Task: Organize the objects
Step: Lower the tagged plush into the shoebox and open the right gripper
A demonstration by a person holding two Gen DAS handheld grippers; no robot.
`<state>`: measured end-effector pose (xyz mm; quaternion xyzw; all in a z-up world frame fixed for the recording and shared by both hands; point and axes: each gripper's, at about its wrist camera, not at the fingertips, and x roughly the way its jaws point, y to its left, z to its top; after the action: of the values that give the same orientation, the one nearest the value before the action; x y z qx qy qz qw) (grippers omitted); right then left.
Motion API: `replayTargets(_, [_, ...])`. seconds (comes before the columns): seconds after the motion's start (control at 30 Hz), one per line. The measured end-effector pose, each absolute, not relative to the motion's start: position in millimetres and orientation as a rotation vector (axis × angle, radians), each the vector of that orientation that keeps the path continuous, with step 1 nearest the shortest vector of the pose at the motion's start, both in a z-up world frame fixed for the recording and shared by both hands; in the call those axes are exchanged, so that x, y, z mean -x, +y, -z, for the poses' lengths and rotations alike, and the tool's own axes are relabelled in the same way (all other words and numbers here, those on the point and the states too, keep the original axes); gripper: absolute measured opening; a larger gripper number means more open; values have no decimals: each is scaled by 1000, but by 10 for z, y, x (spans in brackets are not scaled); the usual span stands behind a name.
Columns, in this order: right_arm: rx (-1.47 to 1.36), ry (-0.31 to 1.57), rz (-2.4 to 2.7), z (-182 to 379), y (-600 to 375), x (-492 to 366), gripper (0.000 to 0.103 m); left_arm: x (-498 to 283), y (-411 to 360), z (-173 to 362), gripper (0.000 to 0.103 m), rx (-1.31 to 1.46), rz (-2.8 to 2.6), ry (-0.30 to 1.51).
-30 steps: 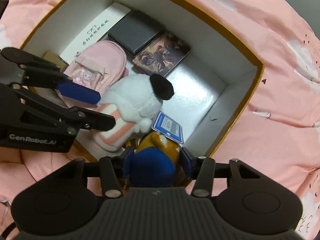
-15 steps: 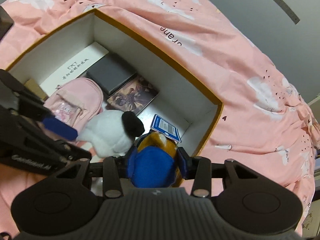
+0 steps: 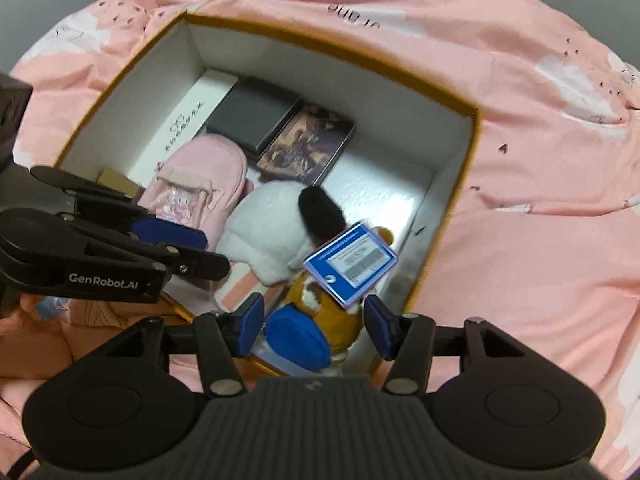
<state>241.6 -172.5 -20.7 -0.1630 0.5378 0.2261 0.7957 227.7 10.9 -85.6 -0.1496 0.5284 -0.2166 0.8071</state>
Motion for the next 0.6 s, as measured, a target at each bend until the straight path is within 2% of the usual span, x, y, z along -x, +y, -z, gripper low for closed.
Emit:
replayTargets(0.07, [342,1124,-485,128,-1752,-2425,55,-2276,137,808,38,345,475,1101])
replayTargets(0.17, [320,1090,-486,48,-1807,-2493,37,-2312,136,750,38,367,475,1066])
replayTargets(0.3, [308,1130,-498,164,-1781,-2597,20,-2388,47,759,37,346,457,1070])
replayTargets(0.43, [332,1206,-502,372,-1738,-2574,13,-2427,19,849,37,345,444,1097])
replayTargets(0.6, [336,1244,-517,531,-1714,-2537,12,-2447,30,929,35,356,437,1118])
